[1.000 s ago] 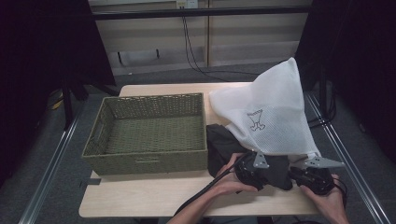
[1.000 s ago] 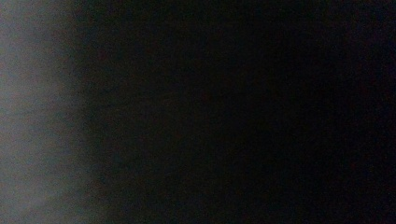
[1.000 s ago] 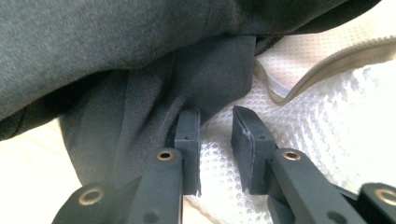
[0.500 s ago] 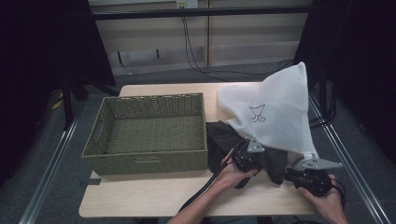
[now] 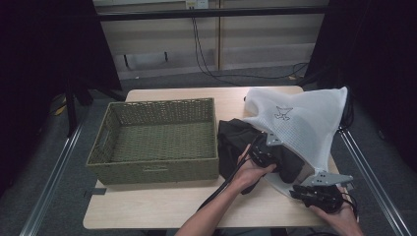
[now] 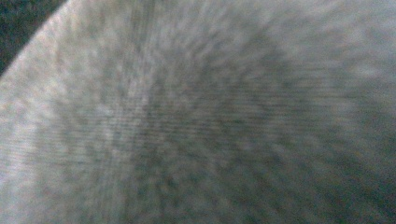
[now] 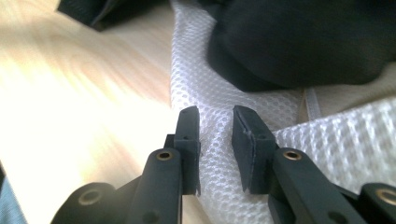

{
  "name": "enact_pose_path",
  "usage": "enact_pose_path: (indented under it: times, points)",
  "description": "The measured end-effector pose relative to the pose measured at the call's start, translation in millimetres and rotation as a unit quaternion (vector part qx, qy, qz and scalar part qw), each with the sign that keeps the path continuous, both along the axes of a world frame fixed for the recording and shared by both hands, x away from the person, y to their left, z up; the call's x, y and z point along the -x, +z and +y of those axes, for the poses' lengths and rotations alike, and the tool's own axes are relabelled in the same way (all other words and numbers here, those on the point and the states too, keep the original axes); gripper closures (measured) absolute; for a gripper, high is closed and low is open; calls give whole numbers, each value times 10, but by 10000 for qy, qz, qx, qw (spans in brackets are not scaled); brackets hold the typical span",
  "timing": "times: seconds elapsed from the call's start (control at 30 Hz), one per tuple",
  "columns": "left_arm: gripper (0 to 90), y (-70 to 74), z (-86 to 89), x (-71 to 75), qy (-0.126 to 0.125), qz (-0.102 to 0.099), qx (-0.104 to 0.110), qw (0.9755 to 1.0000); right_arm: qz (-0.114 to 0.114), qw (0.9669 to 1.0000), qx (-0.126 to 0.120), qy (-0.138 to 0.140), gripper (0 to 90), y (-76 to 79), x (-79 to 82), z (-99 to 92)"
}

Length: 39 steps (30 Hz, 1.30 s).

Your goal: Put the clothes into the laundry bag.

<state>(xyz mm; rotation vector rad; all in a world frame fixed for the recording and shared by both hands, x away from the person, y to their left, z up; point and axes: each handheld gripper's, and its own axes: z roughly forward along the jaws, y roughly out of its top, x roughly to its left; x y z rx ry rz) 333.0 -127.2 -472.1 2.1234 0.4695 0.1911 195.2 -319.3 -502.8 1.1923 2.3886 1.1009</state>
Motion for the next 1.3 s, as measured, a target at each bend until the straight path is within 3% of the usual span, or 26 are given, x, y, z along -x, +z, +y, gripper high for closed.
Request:
enact_pose_path:
  times: [0.1, 0.13, 0.2, 0.27, 0.33, 0.4, 0.47, 0.6, 0.63, 0.67, 0.77, 0.9, 1.03, 1.17, 1.23, 1.27, 1.3]
  points:
    - [817, -202, -42, -71, 73, 152, -255, 9995, 56, 9999, -19, 150, 723, 7, 8, 21]
    - [816, -272, -30, -84, 81, 250, -261, 9993, 77, 9998, -12, 183, 723, 12, 11, 28]
    - [814, -323, 13, -73, 62, 311, -62, 9995, 80, 9998, 18, 204, 726, 17, 7, 31]
    - [803, -293, 25, -57, -27, 300, -131, 9995, 67, 9997, -19, 216, 707, 15, -4, 17]
    - [783, -267, 48, -44, -170, 422, -93, 9989, 43, 9998, 44, 194, 680, 26, -15, 19]
    - [760, -241, 82, -8, -288, 396, -179, 9986, -33, 9998, 98, 143, 633, 83, -13, 35]
    - [740, -233, 127, 13, -427, 443, -122, 9980, -114, 9999, 46, 98, 610, 155, -18, 23]
    - [701, -224, 244, 73, -484, 352, -2, 9982, -399, 9989, -70, -226, 517, 377, -57, -56]
    - [704, -217, 266, 84, -473, 321, -50, 9984, -513, 9981, -121, -318, 509, 461, -66, -83]
    - [705, -214, 290, 95, -513, 387, 89, 9979, -599, 9974, -170, -360, 507, 510, -71, -95]
    - [704, -143, 378, 174, -575, 323, 130, 9977, -895, 9943, -363, -453, 439, 692, -102, -103]
    - [689, -89, 511, 293, -713, 298, 279, 9966, -1201, 9907, -408, -486, 374, 909, -251, -19]
    - [664, -48, 748, 401, -721, 185, 413, 9964, -1343, 9884, -465, -533, 422, 1054, -481, 120]
    - [643, -2, 920, 485, -652, 96, 471, 9967, -1228, 9908, -417, -391, 422, 1110, -827, 342]
    - [617, -39, 973, 508, -666, 101, 395, 9969, -1142, 9923, -378, -299, 409, 1120, -986, 454]
    - [604, -69, 992, 542, -540, -48, 180, 9984, -1123, 9926, -359, -291, 402, 1113, -1052, 509]
    - [585, -88, 1008, 557, -527, -16, 111, 9985, -1054, 9935, -364, -236, 399, 1093, -1121, 566]
